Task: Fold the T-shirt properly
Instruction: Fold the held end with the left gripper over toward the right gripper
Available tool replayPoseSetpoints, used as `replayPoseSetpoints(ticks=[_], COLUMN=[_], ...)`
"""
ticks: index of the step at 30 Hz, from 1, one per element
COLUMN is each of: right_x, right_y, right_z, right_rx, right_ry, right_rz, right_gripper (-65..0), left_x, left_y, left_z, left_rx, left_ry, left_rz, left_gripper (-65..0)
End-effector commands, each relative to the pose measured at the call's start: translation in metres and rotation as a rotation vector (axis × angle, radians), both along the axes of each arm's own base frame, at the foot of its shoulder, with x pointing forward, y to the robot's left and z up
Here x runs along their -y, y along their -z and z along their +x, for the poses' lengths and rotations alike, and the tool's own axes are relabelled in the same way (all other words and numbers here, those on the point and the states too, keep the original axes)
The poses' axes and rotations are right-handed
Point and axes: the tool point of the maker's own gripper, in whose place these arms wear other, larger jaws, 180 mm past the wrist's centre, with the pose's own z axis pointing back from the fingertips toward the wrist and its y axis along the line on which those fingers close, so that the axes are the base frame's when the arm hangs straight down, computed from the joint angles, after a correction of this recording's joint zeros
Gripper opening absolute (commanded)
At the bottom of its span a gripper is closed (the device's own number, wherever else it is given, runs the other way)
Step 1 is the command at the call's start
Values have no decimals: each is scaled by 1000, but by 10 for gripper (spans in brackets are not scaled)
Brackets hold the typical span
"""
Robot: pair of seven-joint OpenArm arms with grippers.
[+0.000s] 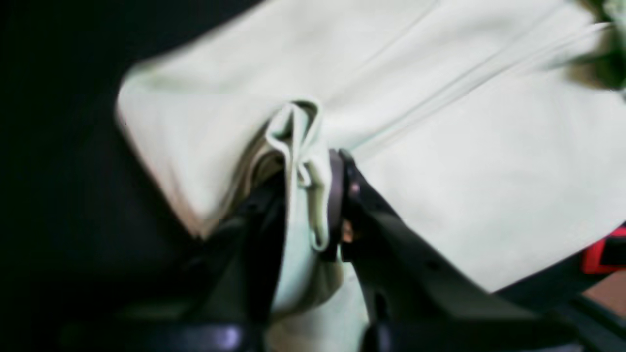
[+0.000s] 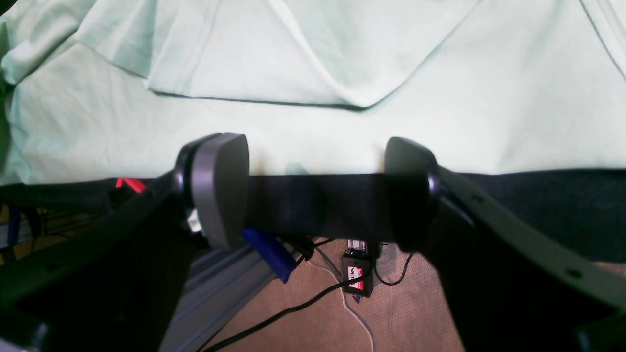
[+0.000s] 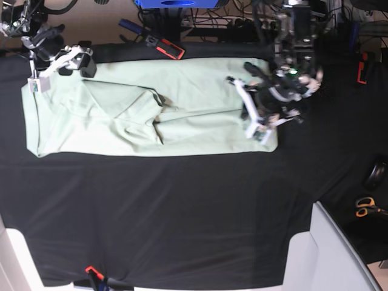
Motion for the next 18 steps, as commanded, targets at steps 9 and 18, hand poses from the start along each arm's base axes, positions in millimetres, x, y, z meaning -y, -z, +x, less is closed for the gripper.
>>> replayPoseSetpoints(ticks=[9, 18], right_x=[2, 2], right_y=[-8, -9], right_z=[10, 11], right_rx=[44, 46], right_ry=[-2, -2], right_rz=[2, 2], right_gripper=[-238, -238], left_x=[65, 119], left_y=[-10, -24], left_z=[3, 8], left_rx=[41, 81], left_ry=[176, 288], left_rz=[8, -52], left_gripper=[-650, -650])
